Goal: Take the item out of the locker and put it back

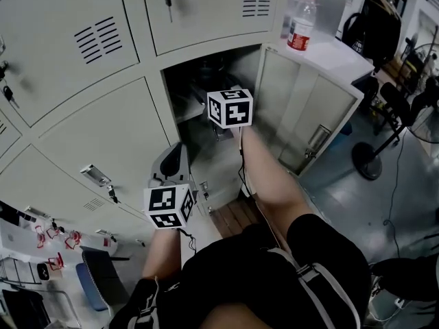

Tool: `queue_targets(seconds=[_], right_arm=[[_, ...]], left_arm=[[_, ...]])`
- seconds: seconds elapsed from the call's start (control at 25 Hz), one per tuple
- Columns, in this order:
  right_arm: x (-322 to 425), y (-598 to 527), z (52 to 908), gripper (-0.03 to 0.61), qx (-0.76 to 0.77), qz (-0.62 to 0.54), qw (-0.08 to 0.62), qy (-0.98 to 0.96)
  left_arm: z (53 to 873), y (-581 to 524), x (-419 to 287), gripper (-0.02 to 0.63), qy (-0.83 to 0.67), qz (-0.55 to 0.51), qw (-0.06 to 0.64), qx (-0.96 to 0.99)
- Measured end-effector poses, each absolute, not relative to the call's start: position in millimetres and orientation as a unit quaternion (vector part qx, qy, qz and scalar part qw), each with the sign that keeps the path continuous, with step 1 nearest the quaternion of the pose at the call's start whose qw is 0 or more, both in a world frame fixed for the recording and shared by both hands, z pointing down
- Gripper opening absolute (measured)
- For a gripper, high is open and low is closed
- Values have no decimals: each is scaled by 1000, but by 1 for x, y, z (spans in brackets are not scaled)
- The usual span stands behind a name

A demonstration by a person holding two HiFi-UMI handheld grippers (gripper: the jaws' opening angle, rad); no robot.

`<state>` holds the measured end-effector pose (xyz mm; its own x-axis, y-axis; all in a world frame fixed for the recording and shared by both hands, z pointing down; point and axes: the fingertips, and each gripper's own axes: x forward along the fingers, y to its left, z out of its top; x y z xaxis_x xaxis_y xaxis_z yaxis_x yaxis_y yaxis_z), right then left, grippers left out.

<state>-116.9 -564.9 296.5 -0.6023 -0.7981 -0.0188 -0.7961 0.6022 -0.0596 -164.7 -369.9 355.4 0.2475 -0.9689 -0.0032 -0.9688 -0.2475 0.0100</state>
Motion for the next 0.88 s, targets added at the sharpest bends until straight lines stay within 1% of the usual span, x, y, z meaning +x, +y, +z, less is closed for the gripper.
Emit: queue_targets(seconds=[0.2, 0.52, 0.88], right_arm=[[-119, -577, 296, 397, -457, -26, 18, 889], [-109, -561, 294, 397, -454, -52, 32, 889], [-91, -530, 296, 396, -469, -74, -18, 880]], left_arm=[[356, -366, -172, 12, -619, -2, 3, 785], [360, -356, -173, 12, -618, 1, 3, 786], [359, -351, -153, 12, -597, 0, -1, 803]])
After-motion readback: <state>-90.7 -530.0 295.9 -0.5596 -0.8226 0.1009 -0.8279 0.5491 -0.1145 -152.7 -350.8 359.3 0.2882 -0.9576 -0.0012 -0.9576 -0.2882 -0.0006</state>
